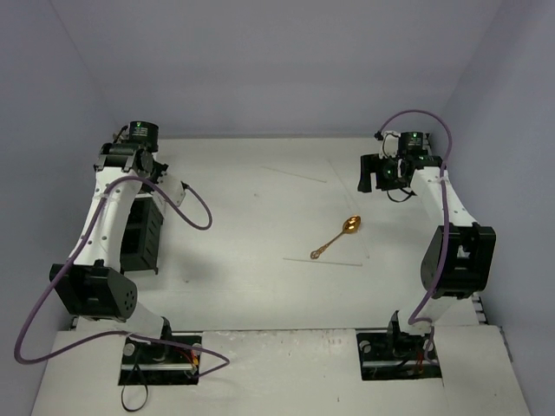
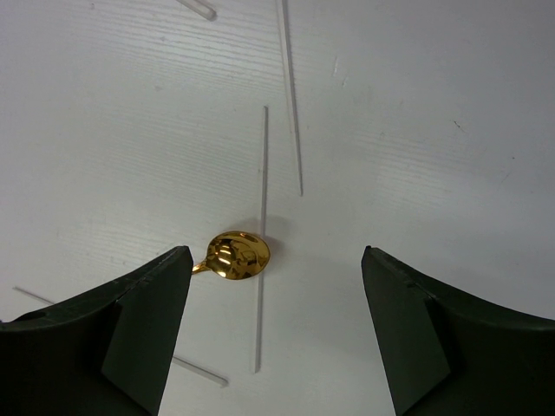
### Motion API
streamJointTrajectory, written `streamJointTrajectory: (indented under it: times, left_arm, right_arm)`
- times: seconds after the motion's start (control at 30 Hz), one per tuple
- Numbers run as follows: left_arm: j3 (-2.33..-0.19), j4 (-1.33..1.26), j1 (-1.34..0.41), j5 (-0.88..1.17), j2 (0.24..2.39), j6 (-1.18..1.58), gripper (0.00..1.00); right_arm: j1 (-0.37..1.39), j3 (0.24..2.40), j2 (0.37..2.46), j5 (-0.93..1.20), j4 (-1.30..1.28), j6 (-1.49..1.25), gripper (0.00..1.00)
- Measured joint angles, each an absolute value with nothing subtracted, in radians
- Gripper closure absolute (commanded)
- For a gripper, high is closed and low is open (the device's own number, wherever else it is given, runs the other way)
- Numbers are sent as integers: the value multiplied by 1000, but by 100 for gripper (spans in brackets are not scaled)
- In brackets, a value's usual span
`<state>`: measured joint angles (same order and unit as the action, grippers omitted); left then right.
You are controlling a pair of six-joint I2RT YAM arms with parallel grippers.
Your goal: Sort the eating utensils into containers
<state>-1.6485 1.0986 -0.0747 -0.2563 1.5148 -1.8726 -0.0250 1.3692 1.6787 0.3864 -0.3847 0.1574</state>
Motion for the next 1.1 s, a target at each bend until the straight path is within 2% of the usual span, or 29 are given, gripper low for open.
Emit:
streamJointTrajectory:
  times: [0.43, 0.73, 1.1]
  left_arm:
    - [-1776, 875, 65, -260, 1757, -1964, 100]
    - [-1962, 745, 116, -214, 1969, -1974, 100]
    - [-1980, 717, 118, -185, 2014, -1980, 100]
  right_arm:
    - [-25, 1365, 1679, 394, -383, 152, 23]
    - [-25, 1359, 1679, 393, -378, 150, 23]
    - [-32, 1357, 1679, 394, -377, 150, 23]
